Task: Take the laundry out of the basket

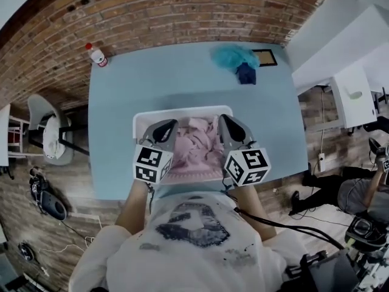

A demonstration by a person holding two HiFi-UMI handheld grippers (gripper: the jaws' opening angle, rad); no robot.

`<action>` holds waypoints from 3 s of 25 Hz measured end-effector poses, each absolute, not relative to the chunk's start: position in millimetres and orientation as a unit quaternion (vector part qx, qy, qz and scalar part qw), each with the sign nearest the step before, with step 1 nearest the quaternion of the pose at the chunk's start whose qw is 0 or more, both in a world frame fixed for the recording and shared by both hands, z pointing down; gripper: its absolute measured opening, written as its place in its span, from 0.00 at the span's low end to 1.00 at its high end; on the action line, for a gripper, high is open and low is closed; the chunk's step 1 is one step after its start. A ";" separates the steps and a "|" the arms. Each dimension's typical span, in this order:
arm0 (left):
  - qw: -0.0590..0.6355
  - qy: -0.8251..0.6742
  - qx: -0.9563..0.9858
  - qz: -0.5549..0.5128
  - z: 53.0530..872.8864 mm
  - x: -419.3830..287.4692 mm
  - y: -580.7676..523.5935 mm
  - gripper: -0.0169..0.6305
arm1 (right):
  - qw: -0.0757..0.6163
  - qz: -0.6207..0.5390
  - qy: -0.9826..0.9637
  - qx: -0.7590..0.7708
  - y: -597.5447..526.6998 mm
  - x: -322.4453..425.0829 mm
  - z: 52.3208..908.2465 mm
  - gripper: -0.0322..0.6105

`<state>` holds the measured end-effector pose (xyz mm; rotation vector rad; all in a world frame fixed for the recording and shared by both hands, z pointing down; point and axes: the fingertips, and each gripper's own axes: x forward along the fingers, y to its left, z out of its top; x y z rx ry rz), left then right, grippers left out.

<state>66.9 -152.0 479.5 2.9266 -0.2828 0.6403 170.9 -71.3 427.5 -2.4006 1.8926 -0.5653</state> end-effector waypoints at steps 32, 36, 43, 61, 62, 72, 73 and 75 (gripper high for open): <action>0.147 0.098 0.901 0.397 591.1 115.5 -59.2 0.78 | 0.026 -0.214 0.572 -0.791 -35.8 212.4 451.4 0.05; 0.160 0.110 0.888 0.418 610.8 123.6 -55.7 0.78 | 0.026 -0.220 0.568 -0.793 -33.9 222.6 456.8 0.05; 0.173 0.128 0.863 0.457 643.3 128.9 -51.1 0.78 | 0.025 -0.230 0.565 -0.792 -37.2 232.2 466.9 0.05; 0.118 0.140 0.823 0.537 700.5 119.4 -45.4 0.78 | 0.015 -0.248 0.564 -0.787 -41.2 243.6 483.0 0.05; 0.119 0.141 0.821 0.540 702.8 119.4 -44.4 0.78 | 0.015 -0.248 0.565 -0.787 -41.0 243.8 482.9 0.05; 0.100 0.141 0.822 0.543 702.2 115.7 -48.7 0.66 | 0.025 -0.246 0.564 -0.788 -29.3 242.9 480.3 0.05; 0.117 0.146 0.820 0.541 701.3 114.9 -46.5 0.64 | 0.026 -0.246 0.564 -0.788 -27.3 242.5 479.9 0.05; 0.149 0.154 0.816 0.536 698.4 113.4 -45.4 0.63 | 0.030 -0.246 0.564 -0.788 -23.4 240.9 479.7 0.05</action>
